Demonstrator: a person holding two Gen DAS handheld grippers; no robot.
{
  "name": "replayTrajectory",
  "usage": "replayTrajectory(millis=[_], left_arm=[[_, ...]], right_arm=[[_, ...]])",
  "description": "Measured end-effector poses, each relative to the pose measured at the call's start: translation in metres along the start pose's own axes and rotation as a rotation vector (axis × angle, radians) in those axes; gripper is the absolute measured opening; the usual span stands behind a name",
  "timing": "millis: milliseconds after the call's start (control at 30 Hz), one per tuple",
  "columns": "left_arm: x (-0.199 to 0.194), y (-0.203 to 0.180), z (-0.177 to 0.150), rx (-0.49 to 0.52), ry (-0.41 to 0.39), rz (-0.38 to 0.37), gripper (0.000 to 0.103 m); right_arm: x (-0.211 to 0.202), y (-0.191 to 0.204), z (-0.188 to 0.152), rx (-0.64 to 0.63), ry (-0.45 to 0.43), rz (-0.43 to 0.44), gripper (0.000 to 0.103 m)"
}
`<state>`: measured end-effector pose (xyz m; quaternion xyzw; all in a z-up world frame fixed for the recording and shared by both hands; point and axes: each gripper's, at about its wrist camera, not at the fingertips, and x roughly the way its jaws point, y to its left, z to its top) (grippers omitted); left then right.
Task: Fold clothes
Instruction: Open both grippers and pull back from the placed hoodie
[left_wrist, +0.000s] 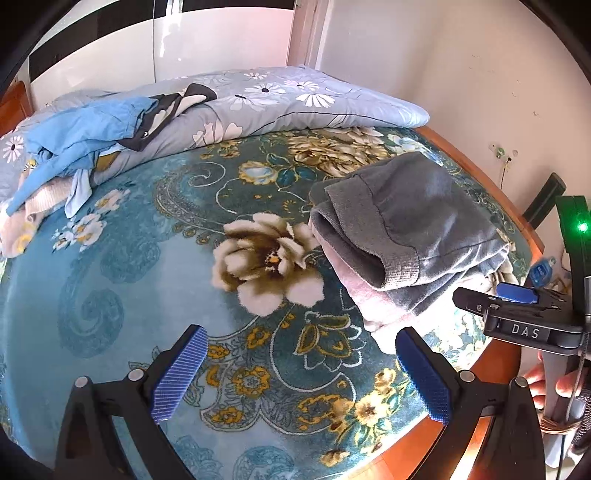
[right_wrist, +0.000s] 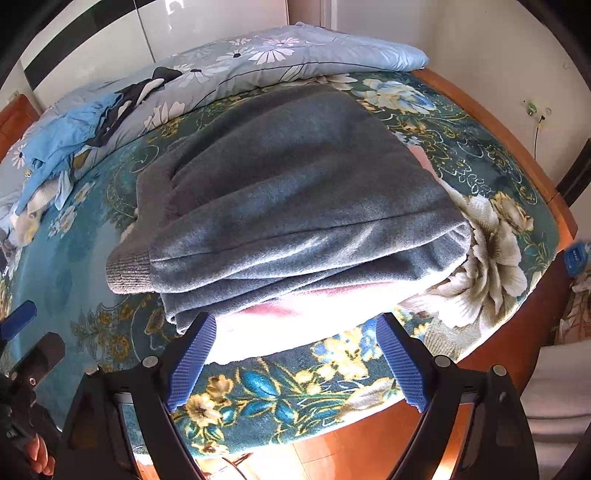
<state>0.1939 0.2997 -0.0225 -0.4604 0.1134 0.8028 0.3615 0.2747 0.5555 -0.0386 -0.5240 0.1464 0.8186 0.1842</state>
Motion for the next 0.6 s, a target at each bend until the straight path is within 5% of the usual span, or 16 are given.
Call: replayTrajectory(millis=[600], left_arm=[[0.018,-0.008,-0.019,0.086,0.101,-0.003,0.103]], right_arm=[[0.030,0.003,-0.017,0.078,0.118,-0.039,0.089]])
